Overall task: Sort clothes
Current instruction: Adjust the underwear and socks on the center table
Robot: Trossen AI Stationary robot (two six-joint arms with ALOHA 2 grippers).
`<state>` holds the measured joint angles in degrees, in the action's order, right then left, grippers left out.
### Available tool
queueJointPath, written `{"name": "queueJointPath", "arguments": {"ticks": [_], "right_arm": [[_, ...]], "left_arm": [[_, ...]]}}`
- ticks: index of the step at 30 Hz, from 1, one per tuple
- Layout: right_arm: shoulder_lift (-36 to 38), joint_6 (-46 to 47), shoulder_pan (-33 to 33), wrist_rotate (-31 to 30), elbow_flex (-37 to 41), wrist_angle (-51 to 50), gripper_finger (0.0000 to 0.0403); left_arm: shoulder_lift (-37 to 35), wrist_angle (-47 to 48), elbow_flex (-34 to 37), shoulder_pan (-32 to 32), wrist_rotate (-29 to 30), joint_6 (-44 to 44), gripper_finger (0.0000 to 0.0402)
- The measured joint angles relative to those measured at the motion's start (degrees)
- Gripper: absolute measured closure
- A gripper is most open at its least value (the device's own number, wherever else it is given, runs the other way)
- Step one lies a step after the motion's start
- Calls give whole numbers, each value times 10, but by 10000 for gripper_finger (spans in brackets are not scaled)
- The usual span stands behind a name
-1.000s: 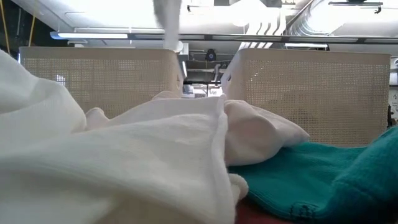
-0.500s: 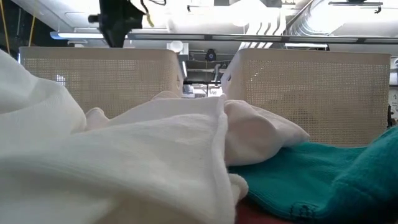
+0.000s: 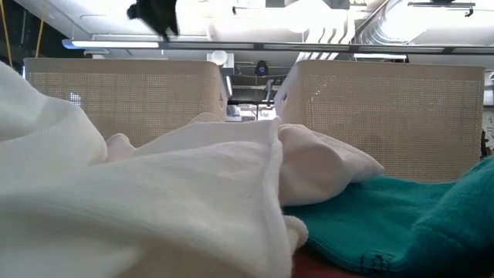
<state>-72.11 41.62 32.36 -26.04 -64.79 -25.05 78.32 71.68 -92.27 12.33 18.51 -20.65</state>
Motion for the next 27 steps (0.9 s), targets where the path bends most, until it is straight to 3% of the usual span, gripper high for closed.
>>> {"name": "queueJointPath", "arguments": {"ticks": [3, 6, 13, 16, 21, 27], "right_arm": [[-38, -78, 1, 103, 0, 30, 265], [-79, -111, -2, 168, 0, 76, 265], [-180, -140, -30, 196, 0, 182, 265], [-215, -78, -48, 187, 0, 189, 265], [-261, 146, -66, 174, 0, 184, 265], [-303, 278, -54, 182, 0, 197, 265]], "left_arm": [[-36, -93, 41, -64, 0, 33, 232], [-78, -193, 105, -117, 0, 29, 236], [-148, -357, 252, -224, -13, -14, 239], [-150, -353, 283, -264, -20, -22, 239], [-134, -354, 325, -320, -77, -29, 239], [-89, -366, 376, -384, -105, -47, 239]]}}
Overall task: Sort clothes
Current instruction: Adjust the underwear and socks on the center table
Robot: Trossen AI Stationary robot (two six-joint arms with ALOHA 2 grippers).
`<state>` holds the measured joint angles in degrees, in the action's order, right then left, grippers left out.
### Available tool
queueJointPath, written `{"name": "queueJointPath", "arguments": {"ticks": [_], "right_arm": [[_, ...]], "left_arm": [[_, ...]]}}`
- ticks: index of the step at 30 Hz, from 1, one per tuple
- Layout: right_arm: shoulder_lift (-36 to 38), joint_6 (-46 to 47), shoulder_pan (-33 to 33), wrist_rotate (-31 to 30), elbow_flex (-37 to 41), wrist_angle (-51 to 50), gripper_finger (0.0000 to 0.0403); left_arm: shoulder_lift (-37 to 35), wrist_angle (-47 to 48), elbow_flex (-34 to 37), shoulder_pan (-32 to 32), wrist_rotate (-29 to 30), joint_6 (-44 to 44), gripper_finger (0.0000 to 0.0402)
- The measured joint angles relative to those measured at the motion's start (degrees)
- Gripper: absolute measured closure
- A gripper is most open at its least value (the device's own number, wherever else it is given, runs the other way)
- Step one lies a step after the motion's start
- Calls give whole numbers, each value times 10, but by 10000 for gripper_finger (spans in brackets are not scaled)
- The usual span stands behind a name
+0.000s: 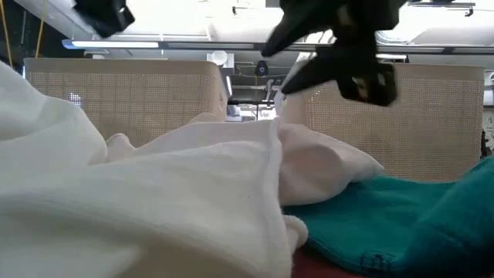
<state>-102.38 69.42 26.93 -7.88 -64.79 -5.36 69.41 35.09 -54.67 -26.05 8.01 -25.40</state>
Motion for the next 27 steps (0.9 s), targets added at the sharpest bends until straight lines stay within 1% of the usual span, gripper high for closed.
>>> {"name": "queueJointPath", "arguments": {"ticks": [2, 4, 6, 9, 11, 15, 19, 21, 22, 23, 27], "right_arm": [[-8, 42, 15, 0, 0, 1, 265], [-15, 58, 33, 0, -6, 3, 265], [-27, 38, 52, 6, -23, 6, 265], [-55, -22, 76, 24, -59, 7, 265], [-82, -60, 88, 36, -87, 7, 265], [-147, -67, 89, 37, -131, 7, 265], [-212, -54, 72, 30, -158, 4, 265], [-231, -35, 60, 31, -167, 8, 265], [-238, -25, 52, 31, -170, 9, 265], [-244, -15, 42, 26, -175, 11, 265], [-251, 14, -2, -57, -183, -8, 265]], "left_arm": [[23, -13, 15, -12, -6, -2, 239], [47, -45, 29, -19, -22, -5, 239], [75, -84, 38, -22, -47, -1, 239], [119, -147, 53, -22, -84, 0, 239], [149, -175, 56, -22, -97, 0, 239], [201, -180, 60, -18, -111, 2, 239], [225, -164, 62, 3, -171, 19, 239], [224, -150, 67, 19, -184, 27, 239], [224, -139, 68, 26, -180, 30, 239], [222, -125, 69, 32, -163, 30, 239], [202, -37, 69, 53, -87, 32, 239]]}}
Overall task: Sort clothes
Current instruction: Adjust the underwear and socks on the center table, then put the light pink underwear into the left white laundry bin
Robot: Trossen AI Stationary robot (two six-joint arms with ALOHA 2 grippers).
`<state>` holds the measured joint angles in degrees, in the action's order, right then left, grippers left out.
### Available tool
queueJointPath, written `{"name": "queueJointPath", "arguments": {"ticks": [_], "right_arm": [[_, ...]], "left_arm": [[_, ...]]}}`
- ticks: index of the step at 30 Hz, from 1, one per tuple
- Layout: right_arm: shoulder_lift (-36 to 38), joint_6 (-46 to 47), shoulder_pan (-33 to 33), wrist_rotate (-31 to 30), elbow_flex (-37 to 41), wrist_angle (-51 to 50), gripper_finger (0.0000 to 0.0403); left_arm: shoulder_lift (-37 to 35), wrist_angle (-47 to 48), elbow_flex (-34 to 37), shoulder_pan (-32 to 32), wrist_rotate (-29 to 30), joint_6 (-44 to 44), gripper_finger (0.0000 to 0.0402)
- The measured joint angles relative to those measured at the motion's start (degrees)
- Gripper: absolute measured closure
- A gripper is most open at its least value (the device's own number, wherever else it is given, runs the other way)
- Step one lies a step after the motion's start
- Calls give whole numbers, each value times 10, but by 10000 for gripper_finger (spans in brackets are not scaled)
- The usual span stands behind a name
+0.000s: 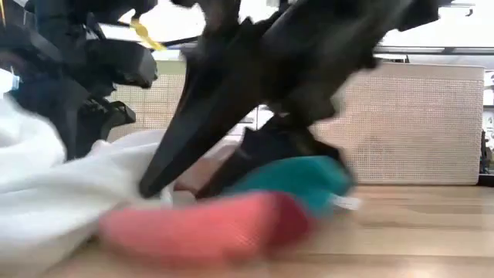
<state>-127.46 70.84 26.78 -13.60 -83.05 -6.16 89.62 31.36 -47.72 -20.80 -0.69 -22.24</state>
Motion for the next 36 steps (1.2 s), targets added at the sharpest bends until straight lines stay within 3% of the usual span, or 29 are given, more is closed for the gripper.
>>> {"name": "queueJointPath", "arguments": {"ticks": [3, 8, 12, 16, 23, 28, 31, 36], "right_arm": [[8, -24, -35, -16, -7, -18, 265], [52, -74, -73, 61, -46, -105, 265], [94, -101, -73, 52, -96, -237, 265], [121, -118, -63, 5, -142, -341, 265], [131, -82, -35, -97, -174, -393, 265], [130, -83, -27, -126, -173, -400, 265], [130, -79, -28, -128, -173, -411, 265], [144, -65, -27, -150, -174, -412, 265]], "left_arm": [[-42, 74, 0, 14, 49, -8, 239], [-144, 150, 0, 28, 113, -15, 239], [-210, 124, 9, 38, 88, 1, 239], [-243, 2, 78, 45, 33, 56, 239], [-225, -219, 205, 45, 29, 183, 239], [-180, -216, 216, 47, 63, 195, 249], [-144, -227, 215, 47, 56, 189, 284], [-116, -228, 213, 46, 16, 158, 381]]}}
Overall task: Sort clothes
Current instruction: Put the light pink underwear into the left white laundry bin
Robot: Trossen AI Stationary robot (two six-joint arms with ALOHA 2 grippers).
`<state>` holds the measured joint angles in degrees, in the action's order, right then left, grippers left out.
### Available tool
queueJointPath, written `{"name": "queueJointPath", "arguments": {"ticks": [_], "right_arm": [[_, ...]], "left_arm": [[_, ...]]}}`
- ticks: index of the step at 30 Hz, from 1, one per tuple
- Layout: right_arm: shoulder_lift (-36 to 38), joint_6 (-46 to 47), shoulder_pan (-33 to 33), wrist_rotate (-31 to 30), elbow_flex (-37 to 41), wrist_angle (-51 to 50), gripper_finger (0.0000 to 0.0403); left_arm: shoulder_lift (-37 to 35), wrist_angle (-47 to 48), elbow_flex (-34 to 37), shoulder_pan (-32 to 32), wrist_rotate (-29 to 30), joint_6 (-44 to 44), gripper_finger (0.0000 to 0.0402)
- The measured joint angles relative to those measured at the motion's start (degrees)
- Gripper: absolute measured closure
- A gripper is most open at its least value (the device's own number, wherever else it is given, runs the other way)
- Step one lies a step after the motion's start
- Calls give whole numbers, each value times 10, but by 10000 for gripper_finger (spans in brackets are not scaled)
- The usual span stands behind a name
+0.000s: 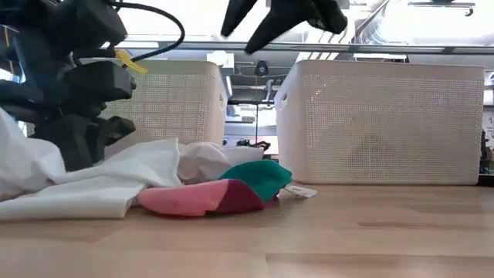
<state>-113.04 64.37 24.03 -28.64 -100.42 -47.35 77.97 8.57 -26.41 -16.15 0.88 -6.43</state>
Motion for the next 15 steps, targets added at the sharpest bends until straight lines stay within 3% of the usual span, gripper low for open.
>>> {"name": "queueJointPath", "arguments": {"ticks": [5, 12, 15], "right_arm": [[55, -40, 0, -30, -1, -30, 265], [116, -44, 0, -139, -1, -56, 265], [120, -44, 0, -157, -1, -56, 265]], "left_arm": [[-46, 49, -28, -1, -4, -38, 391], [-161, 159, -170, -1, 68, 0, 399], [-191, 199, -254, 4, 125, 30, 400]]}}
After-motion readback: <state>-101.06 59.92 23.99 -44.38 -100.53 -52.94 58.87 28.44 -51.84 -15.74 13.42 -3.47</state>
